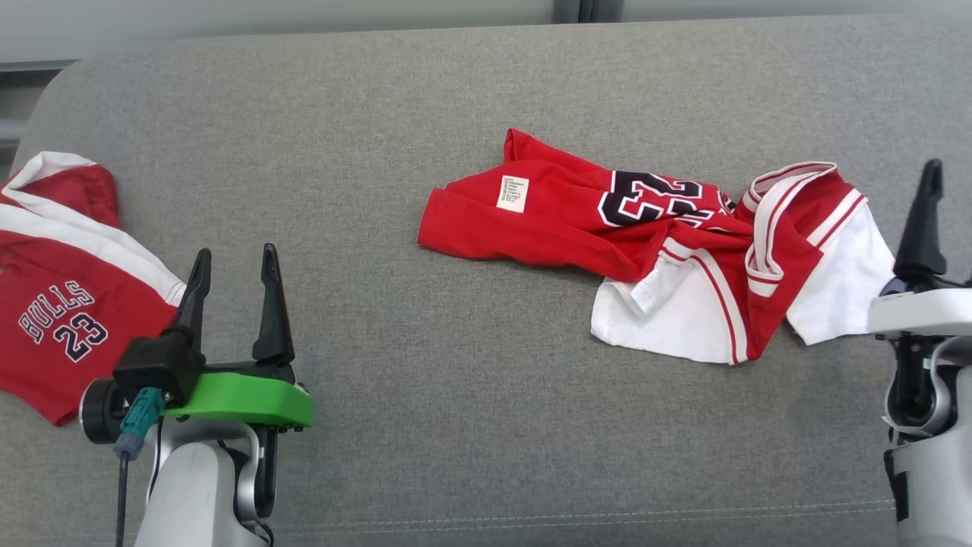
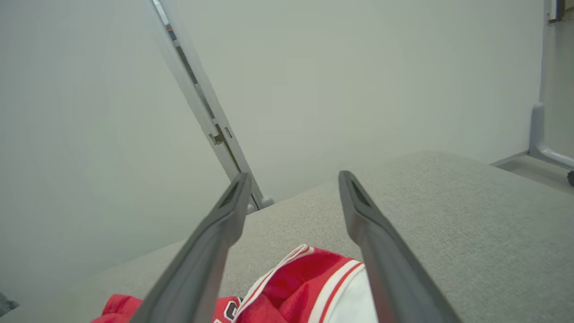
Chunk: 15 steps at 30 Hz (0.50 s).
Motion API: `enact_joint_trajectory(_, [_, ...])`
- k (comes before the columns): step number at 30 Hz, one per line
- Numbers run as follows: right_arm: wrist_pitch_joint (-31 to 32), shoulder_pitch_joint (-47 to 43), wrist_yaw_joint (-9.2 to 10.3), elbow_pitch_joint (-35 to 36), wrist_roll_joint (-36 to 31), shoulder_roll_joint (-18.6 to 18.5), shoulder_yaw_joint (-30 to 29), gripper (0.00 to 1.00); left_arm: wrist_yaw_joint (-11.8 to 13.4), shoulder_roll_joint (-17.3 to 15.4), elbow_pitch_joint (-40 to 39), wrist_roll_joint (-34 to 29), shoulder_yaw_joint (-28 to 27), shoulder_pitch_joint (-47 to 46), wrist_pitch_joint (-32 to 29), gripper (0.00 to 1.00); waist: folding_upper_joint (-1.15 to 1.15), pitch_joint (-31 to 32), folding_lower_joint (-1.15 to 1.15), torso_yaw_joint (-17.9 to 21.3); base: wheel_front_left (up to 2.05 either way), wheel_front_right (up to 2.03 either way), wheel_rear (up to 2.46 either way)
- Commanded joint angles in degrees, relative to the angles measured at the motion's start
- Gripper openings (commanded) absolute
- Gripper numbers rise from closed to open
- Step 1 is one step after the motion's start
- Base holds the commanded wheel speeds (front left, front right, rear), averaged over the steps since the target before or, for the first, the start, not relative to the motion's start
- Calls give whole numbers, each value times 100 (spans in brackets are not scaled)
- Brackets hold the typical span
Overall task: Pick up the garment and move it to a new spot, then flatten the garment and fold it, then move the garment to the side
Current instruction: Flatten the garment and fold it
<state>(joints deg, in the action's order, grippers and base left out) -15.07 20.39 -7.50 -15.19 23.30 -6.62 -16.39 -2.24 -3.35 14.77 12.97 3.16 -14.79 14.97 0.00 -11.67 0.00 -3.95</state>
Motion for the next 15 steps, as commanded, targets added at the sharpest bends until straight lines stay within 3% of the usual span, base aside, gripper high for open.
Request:
enact_joint_trajectory(1, [-21,-116,1,203,-152,17,212,100,42,-62,-40,-55,-63,72,22,100,0,131,0,99,0,0,0])
enact_joint_trajectory(9, [-21,-521,2,701,-910,-69,1643,100,88,-112,-101,-81,-209,310,22,100,0,434,0,226,0,0,0])
enact_joint_trajectory(15, [-22,-768,2,672,-1315,-35,2147,100,72,-108,-96,-89,-192,439,22,100,0,558,0,257,0,0,0])
